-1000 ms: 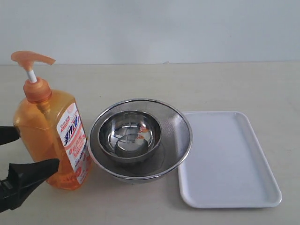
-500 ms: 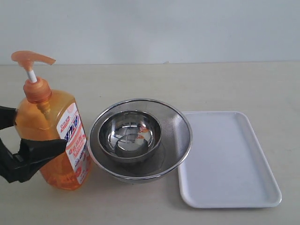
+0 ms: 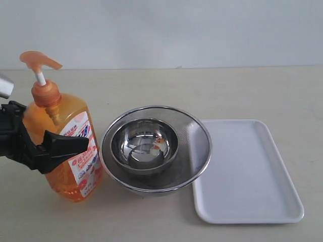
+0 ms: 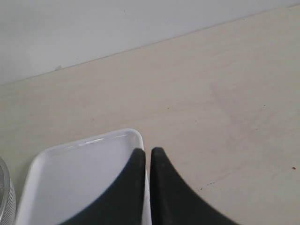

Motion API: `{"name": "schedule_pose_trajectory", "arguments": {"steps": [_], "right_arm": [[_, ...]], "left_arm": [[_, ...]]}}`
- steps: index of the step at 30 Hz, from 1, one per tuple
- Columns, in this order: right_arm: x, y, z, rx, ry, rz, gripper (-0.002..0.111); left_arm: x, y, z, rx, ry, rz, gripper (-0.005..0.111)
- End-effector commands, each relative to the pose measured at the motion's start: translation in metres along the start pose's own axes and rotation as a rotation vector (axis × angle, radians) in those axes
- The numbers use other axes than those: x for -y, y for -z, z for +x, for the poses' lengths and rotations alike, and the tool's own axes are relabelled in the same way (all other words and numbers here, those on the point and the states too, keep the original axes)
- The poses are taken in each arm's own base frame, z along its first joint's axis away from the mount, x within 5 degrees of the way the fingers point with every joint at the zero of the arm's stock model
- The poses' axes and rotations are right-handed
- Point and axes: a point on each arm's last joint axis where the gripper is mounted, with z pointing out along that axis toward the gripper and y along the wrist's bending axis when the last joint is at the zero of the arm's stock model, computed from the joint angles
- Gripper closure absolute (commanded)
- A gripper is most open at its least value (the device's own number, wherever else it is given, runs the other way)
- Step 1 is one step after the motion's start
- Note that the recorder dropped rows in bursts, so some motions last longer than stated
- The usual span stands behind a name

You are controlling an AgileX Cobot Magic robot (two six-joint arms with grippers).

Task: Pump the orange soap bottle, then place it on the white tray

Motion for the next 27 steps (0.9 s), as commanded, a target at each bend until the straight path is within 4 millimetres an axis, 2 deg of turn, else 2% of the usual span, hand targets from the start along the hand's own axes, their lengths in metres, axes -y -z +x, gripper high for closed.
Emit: {"name": "schedule_pose_trajectory", "arguments": {"steps": [1,19,20,22,23,24,25,26,27], "right_arm": [[-0.0009,-0.0002,-0.0022,0.009,0.006,-0.003,0.108],[-0.0008,-0.0002,-0.002,0.007,-0.012,-0.003,0.108],[-0.0008,-0.0002,-0.002,0.007,-0.012,-0.003,0.108],[-0.0008,-0.0002,-0.002,0.007,-0.012,-0.003,0.108],[-0.0008,-0.0002,-0.002,0.007,-0.012,-0.003,0.108],[-0.0008,-0.0002,-0.002,0.007,-0.012,-0.003,0.108],[-0.0008,-0.0002,-0.002,0.007,-0.012,-0.003,0.108],[-0.0008,-0.0002,-0.0024,0.011,-0.012,-0.003,0.108],[-0.0008,-0.0002,-0.0031,0.019,-0.014,-0.002,0.108]], "left_arm": [[-0.0062,-0.0075,-0.0063,0.014,0.001,0.023,0.004],[-0.0106,-0.0107,-0.0102,0.017,-0.005,0.018,0.005],[-0.0109,-0.0107,-0.0101,0.014,0.016,0.014,0.01],[-0.0124,-0.0108,-0.0091,0.005,0.029,-0.002,0.036],[-0.0125,-0.0108,-0.009,0.004,0.029,-0.003,0.063],[-0.0124,-0.0108,-0.0091,0.005,0.029,-0.002,0.075],[-0.012,-0.0108,-0.0094,0.007,0.029,0.002,0.096],[-0.0113,-0.0107,-0.0098,0.012,0.021,0.01,0.101],[-0.0113,-0.0107,-0.0098,0.012,0.016,0.01,0.101]]}}
